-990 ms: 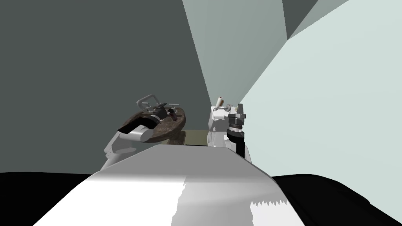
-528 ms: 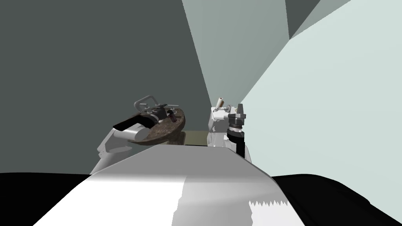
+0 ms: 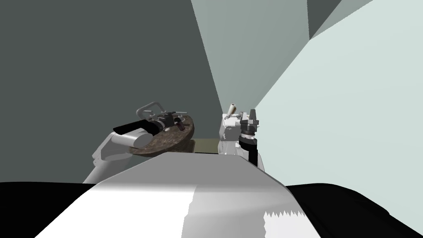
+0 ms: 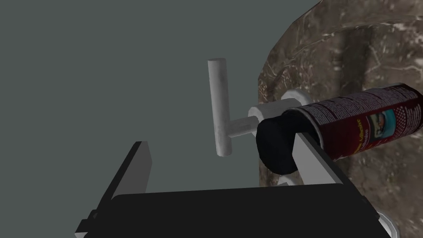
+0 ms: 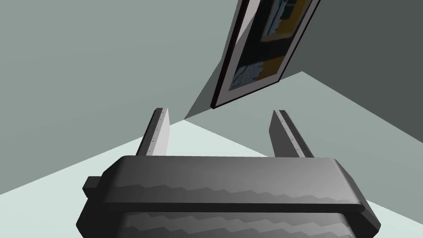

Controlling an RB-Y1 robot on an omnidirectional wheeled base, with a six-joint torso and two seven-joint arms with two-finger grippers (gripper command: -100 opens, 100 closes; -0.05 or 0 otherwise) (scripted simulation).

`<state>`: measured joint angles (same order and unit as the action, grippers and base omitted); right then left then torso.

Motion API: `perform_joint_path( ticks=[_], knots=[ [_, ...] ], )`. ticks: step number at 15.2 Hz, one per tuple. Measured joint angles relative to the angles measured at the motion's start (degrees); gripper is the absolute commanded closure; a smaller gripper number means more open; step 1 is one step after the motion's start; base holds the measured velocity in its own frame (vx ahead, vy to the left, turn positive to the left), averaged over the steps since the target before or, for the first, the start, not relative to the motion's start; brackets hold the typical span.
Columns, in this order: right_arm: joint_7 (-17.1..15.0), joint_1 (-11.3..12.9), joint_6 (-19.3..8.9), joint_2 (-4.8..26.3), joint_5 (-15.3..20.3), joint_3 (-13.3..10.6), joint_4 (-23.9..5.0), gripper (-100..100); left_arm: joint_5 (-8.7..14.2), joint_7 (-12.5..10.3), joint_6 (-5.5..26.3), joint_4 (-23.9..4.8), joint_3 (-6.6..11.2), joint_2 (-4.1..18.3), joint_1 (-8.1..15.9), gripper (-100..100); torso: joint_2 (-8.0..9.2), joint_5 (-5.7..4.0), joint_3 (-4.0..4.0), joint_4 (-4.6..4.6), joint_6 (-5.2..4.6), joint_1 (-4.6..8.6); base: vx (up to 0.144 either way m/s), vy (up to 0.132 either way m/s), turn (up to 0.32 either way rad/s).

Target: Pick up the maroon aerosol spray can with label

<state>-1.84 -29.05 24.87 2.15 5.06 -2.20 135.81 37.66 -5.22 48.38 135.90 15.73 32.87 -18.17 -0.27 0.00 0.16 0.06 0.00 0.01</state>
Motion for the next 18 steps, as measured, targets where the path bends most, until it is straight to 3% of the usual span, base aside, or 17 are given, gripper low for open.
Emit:
perform_joint_path(
  ticks=[18],
  knots=[
    [0.0, 0.0, 0.0, 0.0, 0.0, 0.0, 0.0, 0, 12.8, -2.3, 18.4, 0.5, 5.43, 8.4, -0.5, -100, -0.03, 0.00, 0.02, 0.01, 0.00, 0.02, 0.061, -0.001, -0.001]
  ],
)
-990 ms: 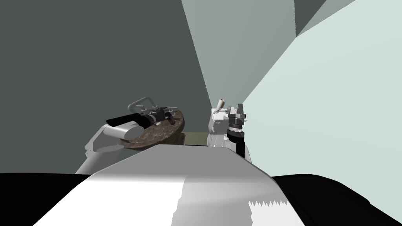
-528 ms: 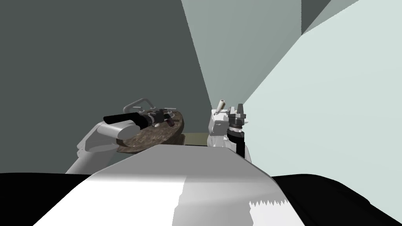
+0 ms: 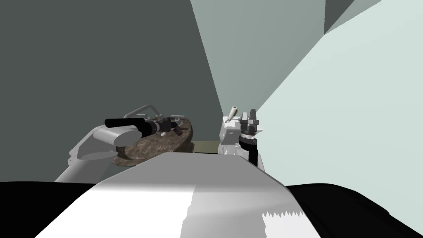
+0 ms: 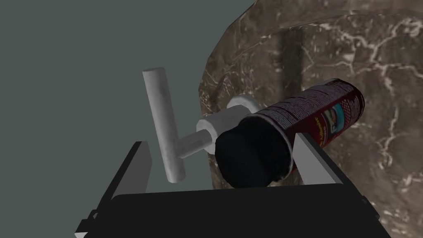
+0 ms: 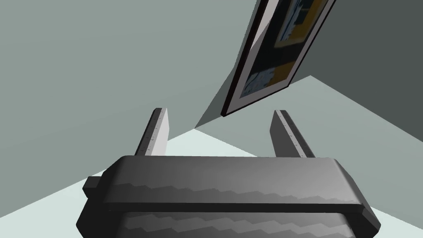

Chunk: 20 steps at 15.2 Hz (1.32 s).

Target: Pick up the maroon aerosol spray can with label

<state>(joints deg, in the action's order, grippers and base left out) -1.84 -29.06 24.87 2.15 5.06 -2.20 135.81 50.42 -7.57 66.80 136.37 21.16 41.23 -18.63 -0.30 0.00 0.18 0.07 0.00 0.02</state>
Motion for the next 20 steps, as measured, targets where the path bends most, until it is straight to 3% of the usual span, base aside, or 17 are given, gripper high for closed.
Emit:
perform_joint_path(
  ticks=[10, 20],
  knots=[
    [0.0, 0.0, 0.0, 0.0, 0.0, 0.0, 0.0, 0, 7.8, -2.3, 11.0, 0.4, 3.04, 5.5, -0.5, -100, -0.02, 0.01, 0.01, 0.01, 0.00, -0.03, 0.071, -0.001, 0.002],
    [0.0, 0.0, 0.0, 0.0, 0.0, 0.0, 0.0, 0, 14.2, -4.3, 21.2, 1.3, 5.16, 10.1, -1.7, -100, 0.05, 0.01, -0.02, 0.00, -0.01, -0.02, 0.065, 0.002, 0.003]
  ],
)
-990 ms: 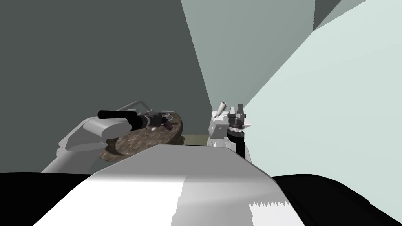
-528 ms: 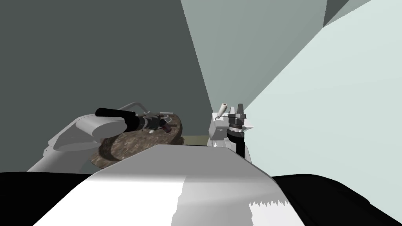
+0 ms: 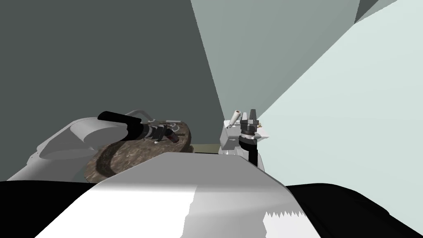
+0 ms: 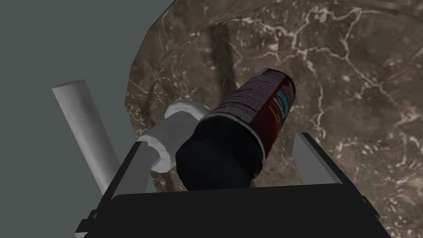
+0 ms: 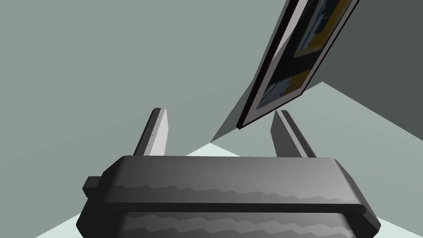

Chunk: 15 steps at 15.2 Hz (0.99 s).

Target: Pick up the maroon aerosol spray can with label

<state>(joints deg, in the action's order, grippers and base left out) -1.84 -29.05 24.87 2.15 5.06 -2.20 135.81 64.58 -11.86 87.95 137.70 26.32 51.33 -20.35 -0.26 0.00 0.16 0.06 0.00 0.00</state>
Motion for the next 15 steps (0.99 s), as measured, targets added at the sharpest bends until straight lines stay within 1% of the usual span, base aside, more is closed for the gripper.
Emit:
perform_joint_path(
  ticks=[3, 4, 5, 6, 8, 13, 15],
  knots=[
    [0.0, 0.0, 0.0, 0.0, 0.0, 0.0, 0.0, 0, 1.8, -0.6, 3.0, 0.5, 0.83, 1.2, -0.3, -100, -0.01, 0.00, 0.00, -0.01, 0.01, 0.00, 0.071, 0.001, 0.007],
    [0.0, 0.0, 0.0, 0.0, 0.0, 0.0, 0.0, 0, 2.2, -1.0, 4.1, 0.5, 0.58, 1.8, -0.1, -100, -0.06, 0.00, 0.03, 0.01, 0.00, 0.01, 0.080, 0.003, 0.006],
    [0.0, 0.0, 0.0, 0.0, 0.0, 0.0, 0.0, 0, 2.7, -1.1, 5.0, 0.5, 0.68, 2.3, -0.2, -100, -0.08, 0.00, 0.04, 0.01, 0.01, 0.00, 0.108, 0.002, 0.009],
    [0.0, 0.0, 0.0, 0.0, 0.0, 0.0, 0.0, 0, 3.2, -1.5, 6.1, 1.1, 0.76, 2.7, -0.5, -100, -0.14, 0.00, 0.07, 0.02, 0.01, 0.01, 0.095, 0.002, 0.005],
    [0.0, 0.0, 0.0, 0.0, 0.0, 0.0, 0.0, 0, 4.7, -1.9, 8.5, 2.2, 1.86, 3.4, -1.5, -100, -0.11, 0.00, 0.06, 0.02, 0.01, 0.00, 0.074, 0.003, 0.001],
    [0.0, 0.0, 0.0, 0.0, 0.0, 0.0, 0.0, 0, 6.5, -3.1, 13.8, 4.4, 1.88, 5.3, -1.9, -100, -0.17, -0.01, 0.09, 0.03, 0.00, 0.02, 0.096, 0.000, 0.006],
    [0.0, 0.0, 0.0, 0.0, 0.0, 0.0, 0.0, 0, 7.4, -3.3, 15.9, 5.6, 2.49, 5.9, -2.4, -100, -0.15, 0.00, 0.08, 0.03, 0.00, 0.02, 0.096, 0.003, -0.002]
  ],
)
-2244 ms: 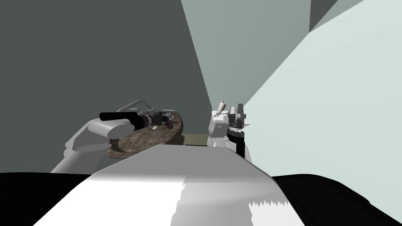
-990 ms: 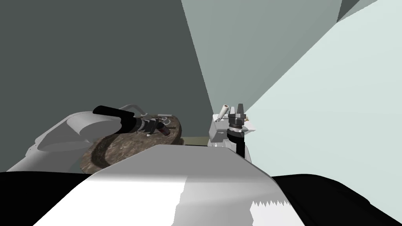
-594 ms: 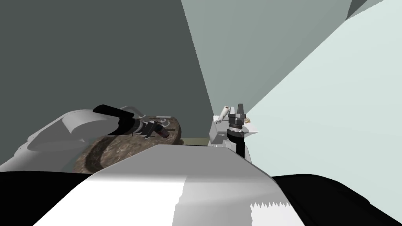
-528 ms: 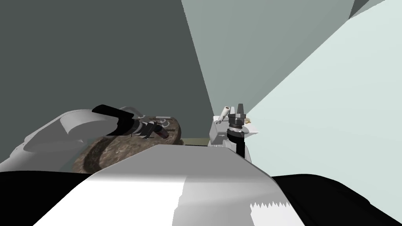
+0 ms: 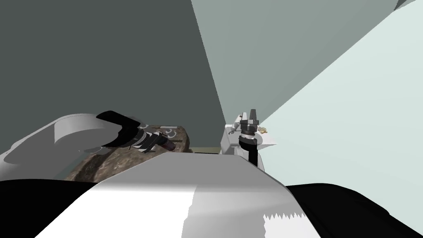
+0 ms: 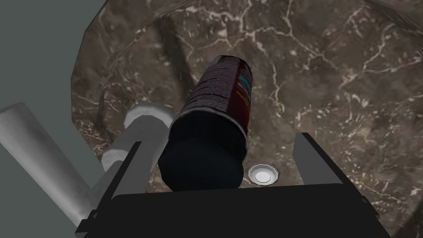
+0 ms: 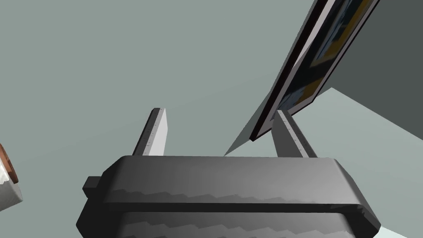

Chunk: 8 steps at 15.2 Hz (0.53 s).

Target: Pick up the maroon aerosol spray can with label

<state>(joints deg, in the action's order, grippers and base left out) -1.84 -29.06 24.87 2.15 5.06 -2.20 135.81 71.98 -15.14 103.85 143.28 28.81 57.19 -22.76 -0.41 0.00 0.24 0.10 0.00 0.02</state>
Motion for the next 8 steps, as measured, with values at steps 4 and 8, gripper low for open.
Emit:
perform_joint_path(
  ticks=[4, 8],
  knots=[
    [0.0, 0.0, 0.0, 0.0, 0.0, 0.0, 0.0, 0, 1.0, -0.7, 4.2, 3.2, 0.35, 0.9, -0.5, -100, 0.05, 0.00, -0.03, -0.01, 0.00, -0.01, 0.084, 0.000, -0.005],
    [0.0, 0.0, 0.0, 0.0, 0.0, 0.0, 0.0, 0, 1.5, -0.8, 7.3, 5.7, 0.86, 1.3, -0.8, -100, 0.14, 0.00, -0.07, -0.03, 0.00, -0.01, 0.052, 0.001, -0.004]
  ],
)
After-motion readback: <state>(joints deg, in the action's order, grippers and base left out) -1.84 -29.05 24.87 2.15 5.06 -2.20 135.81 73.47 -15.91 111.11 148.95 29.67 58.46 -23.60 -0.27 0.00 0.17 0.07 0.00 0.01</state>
